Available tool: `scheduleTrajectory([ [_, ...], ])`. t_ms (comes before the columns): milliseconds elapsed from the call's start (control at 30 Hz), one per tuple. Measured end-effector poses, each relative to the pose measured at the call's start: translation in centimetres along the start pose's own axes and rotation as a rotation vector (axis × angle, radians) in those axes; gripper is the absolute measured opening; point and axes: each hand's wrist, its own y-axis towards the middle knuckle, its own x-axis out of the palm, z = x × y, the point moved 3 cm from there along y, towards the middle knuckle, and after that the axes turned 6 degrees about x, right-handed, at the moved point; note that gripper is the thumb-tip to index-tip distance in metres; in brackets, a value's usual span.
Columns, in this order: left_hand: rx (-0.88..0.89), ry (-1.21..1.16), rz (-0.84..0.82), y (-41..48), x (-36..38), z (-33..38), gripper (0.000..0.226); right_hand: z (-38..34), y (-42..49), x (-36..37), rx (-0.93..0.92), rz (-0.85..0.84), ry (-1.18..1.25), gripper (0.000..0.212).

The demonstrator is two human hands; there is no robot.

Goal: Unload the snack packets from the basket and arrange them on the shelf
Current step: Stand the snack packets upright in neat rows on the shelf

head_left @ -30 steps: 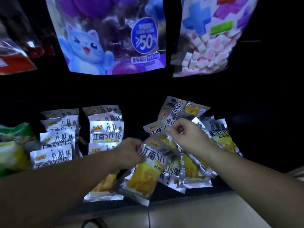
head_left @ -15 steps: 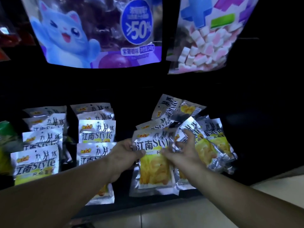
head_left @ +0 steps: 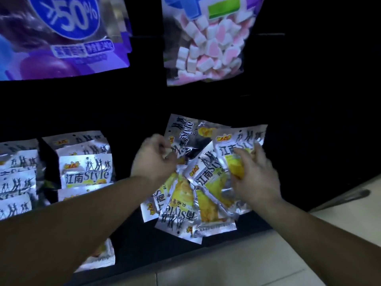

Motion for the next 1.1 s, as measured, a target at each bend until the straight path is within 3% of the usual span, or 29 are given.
scheduleTrajectory([
  [67,0.090,0.356,0.031,1.0,-1.8,-2.3,0.043,0.9,1.1,0.4,-0.005,0.011,-0.097,0.073],
  [133,0.011,0.631,-0.113,1.6,-2.3,-4.9,0.067,1.1,1.6,1.1,-0.022,-0.062,-0.101,0.070],
  [167,-0.042,0.671,-0.179,1.5,-2.4,-5.8,0.066,0.8,1.5,1.5,-0.034,-0.122,-0.089,0.068],
  [300,-0.144,0.354,-0.196,1.1,-2.3,-7.4,0.012,-2.2,-0.2,3.1,-0.118,-0.254,-0.056,0.058],
  [600,-0.011,-0.163,-0.004,2.6,-5.9,-4.5,0.009,-8.2,-3.0,6.0,-0.272,-0.477,-0.102,0.049],
  [767,-0.158,-0.406,0.014,0.9,-9.0,-5.8,0.010,-10.2,-5.3,10.1,-0.425,-0.631,-0.222,0.056],
  [833,-0.188,-0.400,0.023,0.2,-9.5,-6.2,0.016,-10.5,-5.7,11.1,-0.446,-0.635,-0.249,0.056],
  [933,-0.198,-0.291,-0.071,-0.3,-10.2,-7.2,0.009,-12.5,-4.7,9.1,-0.369,-0.397,0.080,0.030],
  [1000,-0.274,-0.365,-0.133,-0.4,-10.1,-7.5,0.014,-14.0,-3.8,7.0,-0.292,-0.289,0.383,0.030],
  [1100,-0.350,-0.474,-0.210,-1.1,-9.2,-6.6,0.012,-15.7,-4.0,5.4,-0.191,-0.516,0.671,0.045],
])
